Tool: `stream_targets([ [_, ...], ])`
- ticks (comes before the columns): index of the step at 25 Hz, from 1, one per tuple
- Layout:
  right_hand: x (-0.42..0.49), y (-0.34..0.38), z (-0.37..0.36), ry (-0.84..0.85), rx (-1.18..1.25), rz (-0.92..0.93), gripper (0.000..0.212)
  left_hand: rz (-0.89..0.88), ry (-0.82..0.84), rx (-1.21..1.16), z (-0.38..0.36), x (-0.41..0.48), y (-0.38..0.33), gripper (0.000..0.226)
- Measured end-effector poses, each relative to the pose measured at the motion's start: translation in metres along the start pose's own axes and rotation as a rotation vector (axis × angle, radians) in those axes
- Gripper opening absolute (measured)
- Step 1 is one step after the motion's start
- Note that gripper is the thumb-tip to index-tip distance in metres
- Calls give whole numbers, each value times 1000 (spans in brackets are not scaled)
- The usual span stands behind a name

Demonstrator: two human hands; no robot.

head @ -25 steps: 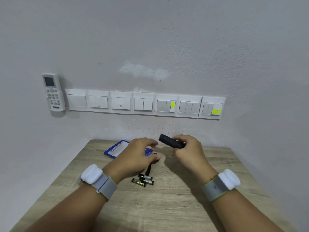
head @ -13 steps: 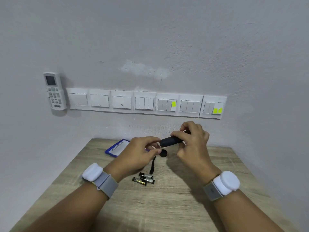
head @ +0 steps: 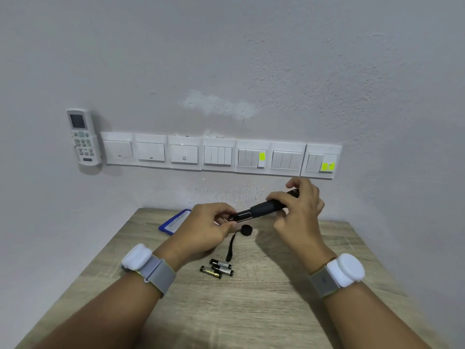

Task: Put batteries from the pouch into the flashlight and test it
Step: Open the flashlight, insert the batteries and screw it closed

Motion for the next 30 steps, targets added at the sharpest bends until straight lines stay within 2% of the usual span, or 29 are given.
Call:
stream_targets([
  [3,-1,-26,-10,50,56,-199,38,12,-35,-15,8,3,3,22],
  [8,-10,-47,-31,194,406,-460,20,7,-53,-45,12,5,7,21],
  [13,-18,-58,-44,236,478,-571,31,13,-52,-52,12,4,7,20],
  [21,-18,-56,-51,295,466,-532,38,-2,-53,-58,12,4,6,16],
  [24,-17,-51,-48,297,399,-504,56,-20,-42,-64,11,5,6,12],
  [26,-15,-39,-28,162,264,-431,68,-42,-38,-65,10,4,4,10],
  [27,-12,-26,-12,38,204,-340,66,-52,-44,-66,10,3,2,10],
  [29,-12,7,15,-167,194,-96,47,-69,-58,-76,12,1,-1,10],
  [30,-13,19,18,-193,242,4,37,-81,-65,-83,12,0,-3,11],
])
Point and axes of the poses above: each hand's wrist, its own x-axis towards the middle knuckle, its own z-axis out of the back of the hand, y = z × x, the point moved 9 cm from there along x, towards the middle knuckle, and after that the axes turned 5 degrees about y, right-handed, at the moved point
